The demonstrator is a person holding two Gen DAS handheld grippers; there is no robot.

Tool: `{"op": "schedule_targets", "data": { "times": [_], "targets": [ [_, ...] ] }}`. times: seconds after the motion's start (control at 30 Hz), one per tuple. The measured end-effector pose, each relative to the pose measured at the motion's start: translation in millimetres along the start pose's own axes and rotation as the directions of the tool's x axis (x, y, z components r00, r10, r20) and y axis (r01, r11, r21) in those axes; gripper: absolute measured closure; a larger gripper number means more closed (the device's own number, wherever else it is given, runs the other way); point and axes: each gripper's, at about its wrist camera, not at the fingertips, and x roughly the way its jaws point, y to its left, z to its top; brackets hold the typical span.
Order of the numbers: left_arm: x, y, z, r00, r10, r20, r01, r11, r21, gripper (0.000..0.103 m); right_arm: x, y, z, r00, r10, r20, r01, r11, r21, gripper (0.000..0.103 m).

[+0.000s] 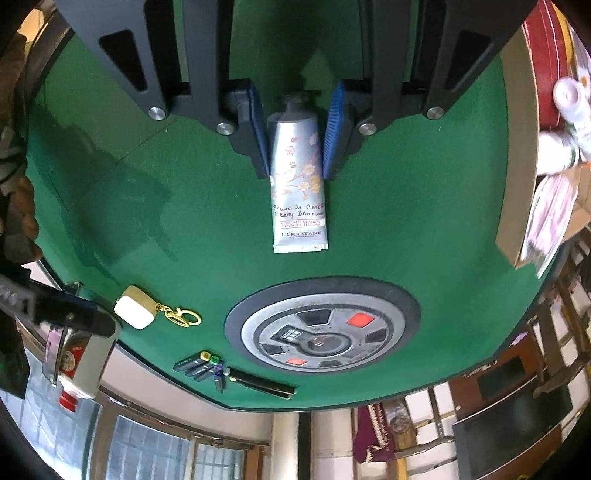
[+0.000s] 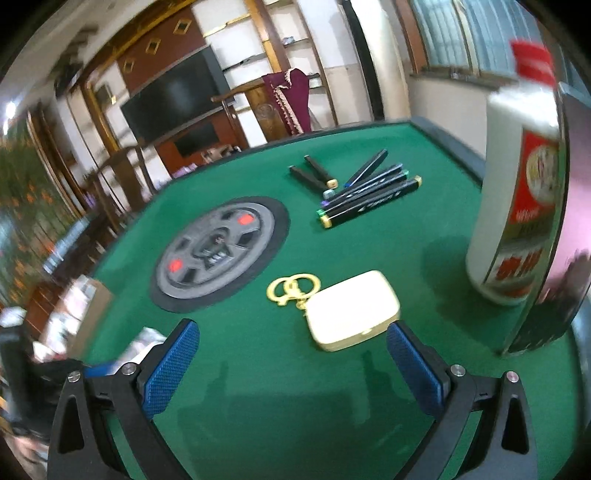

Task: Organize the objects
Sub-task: 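Grasp the hand-cream tube with the left gripper while the right grasps the white keyring case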

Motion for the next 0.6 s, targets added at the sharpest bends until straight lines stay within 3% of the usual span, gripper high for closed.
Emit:
{"op": "schedule_targets", "data": {
  "times": [0.1, 0.23, 0.4, 0.6],
  "targets": [
    [-7, 10, -9, 1.000, -0.006, 0.000, 0.006, 0.999, -0.031, 0.076, 19, 0, 0, 0.994, -0.079, -0.072, 0.073, 0.993, -0.088, 0.002],
    [-17, 24, -23, 0.998, -0.058, 0.008, 0.058, 0.996, -0.068, 0.075, 38, -11, 1, 0.981, -0.140, -0.134, 0.124, 0.985, -0.122, 0.006],
    [-20, 23, -27, 0.999, -0.054, 0.004, 0.054, 0.997, -0.052, 0.075, 47, -25, 6, 0.978, -0.141, -0.154, 0.129, 0.988, -0.084, 0.008],
    [-15, 18, -20, 1.000, -0.027, 0.010, 0.027, 0.998, -0.050, 0.074, 51, -20, 7, 0.972, -0.190, -0.136, 0.173, 0.977, -0.127, 0.015]
  ]
}}
